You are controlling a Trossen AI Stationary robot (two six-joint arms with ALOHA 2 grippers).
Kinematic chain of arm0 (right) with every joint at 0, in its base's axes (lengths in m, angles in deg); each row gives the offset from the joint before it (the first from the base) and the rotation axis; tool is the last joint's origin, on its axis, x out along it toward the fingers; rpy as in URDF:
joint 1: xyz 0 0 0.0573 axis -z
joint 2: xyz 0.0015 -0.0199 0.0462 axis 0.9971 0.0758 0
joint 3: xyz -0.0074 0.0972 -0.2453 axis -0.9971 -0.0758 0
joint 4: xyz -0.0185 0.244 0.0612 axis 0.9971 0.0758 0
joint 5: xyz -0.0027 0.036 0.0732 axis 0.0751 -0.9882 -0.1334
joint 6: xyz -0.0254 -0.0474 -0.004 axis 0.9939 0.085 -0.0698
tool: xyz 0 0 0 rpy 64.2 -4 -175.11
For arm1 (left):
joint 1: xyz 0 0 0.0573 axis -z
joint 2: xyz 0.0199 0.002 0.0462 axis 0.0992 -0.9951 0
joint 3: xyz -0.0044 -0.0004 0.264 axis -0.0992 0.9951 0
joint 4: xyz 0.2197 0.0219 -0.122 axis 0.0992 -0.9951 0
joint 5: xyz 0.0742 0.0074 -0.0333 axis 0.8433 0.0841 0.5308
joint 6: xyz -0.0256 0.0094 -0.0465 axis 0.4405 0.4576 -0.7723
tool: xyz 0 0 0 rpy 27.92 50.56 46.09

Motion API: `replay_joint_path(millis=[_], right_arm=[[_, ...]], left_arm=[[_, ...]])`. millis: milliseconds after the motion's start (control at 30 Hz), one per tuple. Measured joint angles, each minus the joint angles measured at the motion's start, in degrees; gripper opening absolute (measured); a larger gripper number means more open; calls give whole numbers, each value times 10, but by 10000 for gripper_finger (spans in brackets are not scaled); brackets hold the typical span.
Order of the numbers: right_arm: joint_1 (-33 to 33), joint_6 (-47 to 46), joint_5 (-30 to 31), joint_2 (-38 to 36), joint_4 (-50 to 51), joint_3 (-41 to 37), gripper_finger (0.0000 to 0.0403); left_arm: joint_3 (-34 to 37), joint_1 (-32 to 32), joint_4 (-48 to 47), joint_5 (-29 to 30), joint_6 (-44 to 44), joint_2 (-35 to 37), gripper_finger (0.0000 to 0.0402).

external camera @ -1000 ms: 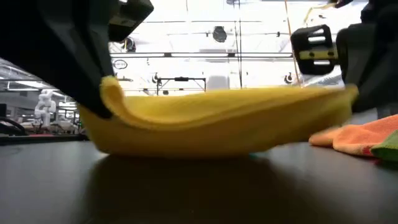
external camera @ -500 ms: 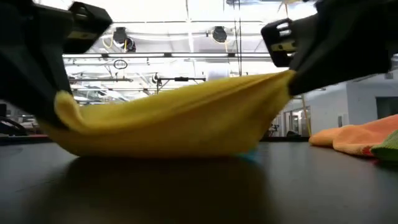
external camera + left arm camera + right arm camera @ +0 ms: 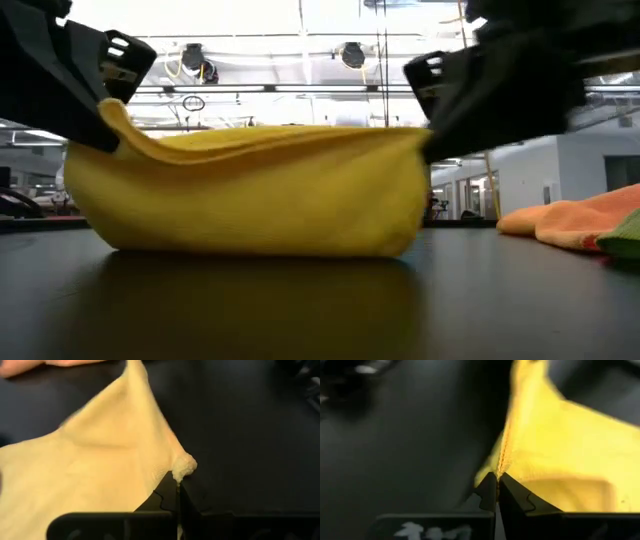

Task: Fold microfiber towels
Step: Fold the yellow microfiber towel

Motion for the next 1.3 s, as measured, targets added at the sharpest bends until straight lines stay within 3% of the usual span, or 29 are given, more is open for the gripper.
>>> replay_joint_path(millis=[100, 300, 667, 1033, 1300], right_arm=[[26, 19, 31, -5, -20, -1, 0], [88, 0, 34, -5, -12, -1, 0], [157, -27, 35, -5, 21, -1, 0], [182, -43, 62, -5, 23, -16, 0], [201, -51, 64, -5, -1, -33, 0]], left_arm=[[0, -12, -19, 19, -15, 8, 0], [0, -37, -98, 69, -70, 23, 0], [0, -78, -172, 92, -118, 26, 1], [0, -117, -205, 104, -145, 26, 1], [1, -130, -166, 110, -98, 31, 1]])
